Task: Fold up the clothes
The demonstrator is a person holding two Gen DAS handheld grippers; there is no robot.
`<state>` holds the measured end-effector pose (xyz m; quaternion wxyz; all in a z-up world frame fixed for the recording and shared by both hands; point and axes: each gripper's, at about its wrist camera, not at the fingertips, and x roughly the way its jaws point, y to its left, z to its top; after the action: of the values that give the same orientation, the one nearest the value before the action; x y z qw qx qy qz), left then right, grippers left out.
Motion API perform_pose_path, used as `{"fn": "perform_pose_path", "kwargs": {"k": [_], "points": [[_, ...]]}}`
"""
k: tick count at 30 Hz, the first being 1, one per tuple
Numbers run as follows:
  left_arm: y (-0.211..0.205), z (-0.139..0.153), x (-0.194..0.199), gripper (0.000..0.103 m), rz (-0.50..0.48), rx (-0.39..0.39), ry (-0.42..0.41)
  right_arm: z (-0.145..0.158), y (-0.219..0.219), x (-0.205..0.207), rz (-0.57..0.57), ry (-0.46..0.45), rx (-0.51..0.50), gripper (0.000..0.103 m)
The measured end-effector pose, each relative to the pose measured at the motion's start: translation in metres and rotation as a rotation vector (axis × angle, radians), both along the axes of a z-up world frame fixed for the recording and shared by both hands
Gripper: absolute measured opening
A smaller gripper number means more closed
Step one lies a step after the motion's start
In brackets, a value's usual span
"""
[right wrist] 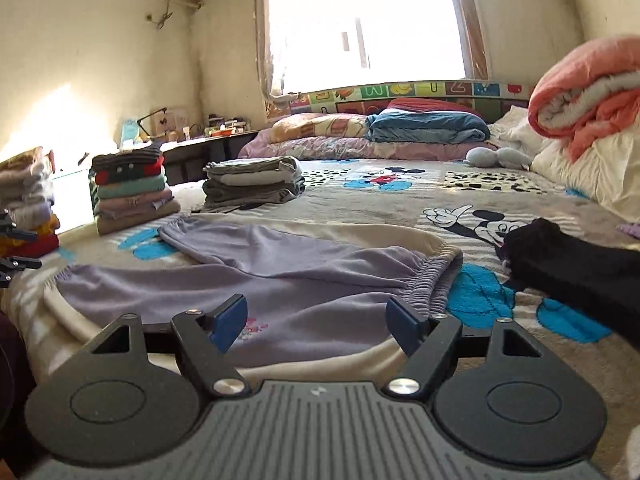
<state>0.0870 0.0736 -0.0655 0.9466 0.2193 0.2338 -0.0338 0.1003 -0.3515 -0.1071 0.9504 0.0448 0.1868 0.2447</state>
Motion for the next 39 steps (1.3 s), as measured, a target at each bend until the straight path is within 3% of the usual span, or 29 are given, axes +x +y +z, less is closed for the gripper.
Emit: {"fn": "perform_pose_path", "kwargs": {"k": [3,6,7,13,14,15,16,18,21,25,29,32,34,36,39], "points": [[-0.017,0.005,0.054,0.034,0.044,-0.268,0.017,-0.004,0.019,0.017,0.011,0.008,0.0,0.076],[-0.039,0.0,0.116,0.033,0.076,-0.43,0.105,-0.007,0.034,0.028,0.025,0.028,0.039,0.076],[-0.048,-0.003,0.137,0.033,0.079,-0.447,0.129,-0.008,0.039,0.032,0.033,0.034,0.053,0.076],[-0.102,-0.028,0.213,0.033,0.019,-0.342,0.196,-0.018,0.063,0.049,0.105,0.08,0.066,0.076],[-0.102,-0.039,0.221,0.033,0.016,-0.336,0.257,-0.02,0.067,0.05,0.114,0.088,0.051,0.076],[-0.101,-0.054,0.228,0.034,0.012,-0.287,0.37,-0.021,0.068,0.051,0.123,0.095,0.044,0.076],[-0.099,-0.06,0.227,0.039,-0.008,-0.238,0.387,-0.022,0.068,0.052,0.134,0.102,0.043,0.076],[-0.086,-0.056,0.216,0.039,-0.018,-0.217,0.366,-0.023,0.069,0.054,0.155,0.118,0.044,0.076],[-0.072,-0.049,0.211,0.038,0.0,-0.253,0.356,-0.025,0.064,0.059,0.167,0.15,0.06,0.076],[-0.072,-0.04,0.221,0.036,0.027,-0.278,0.28,-0.029,0.064,0.064,0.185,0.179,0.062,0.076],[-0.073,-0.049,0.245,0.036,-0.019,-0.397,0.331,-0.03,0.062,0.065,0.182,0.185,0.074,0.076],[-0.104,-0.056,0.24,0.036,-0.122,-0.273,0.349,-0.032,0.062,0.068,0.177,0.197,0.073,0.076],[-0.121,-0.06,0.233,0.037,-0.138,-0.141,0.358,-0.033,0.063,0.069,0.173,0.204,0.071,0.076],[-0.122,-0.056,0.23,0.037,-0.118,-0.122,0.365,-0.033,0.063,0.071,0.172,0.21,0.07,0.076],[-0.119,-0.047,0.217,0.037,-0.107,-0.168,0.322,-0.034,0.064,0.071,0.17,0.213,0.07,0.076]]}}
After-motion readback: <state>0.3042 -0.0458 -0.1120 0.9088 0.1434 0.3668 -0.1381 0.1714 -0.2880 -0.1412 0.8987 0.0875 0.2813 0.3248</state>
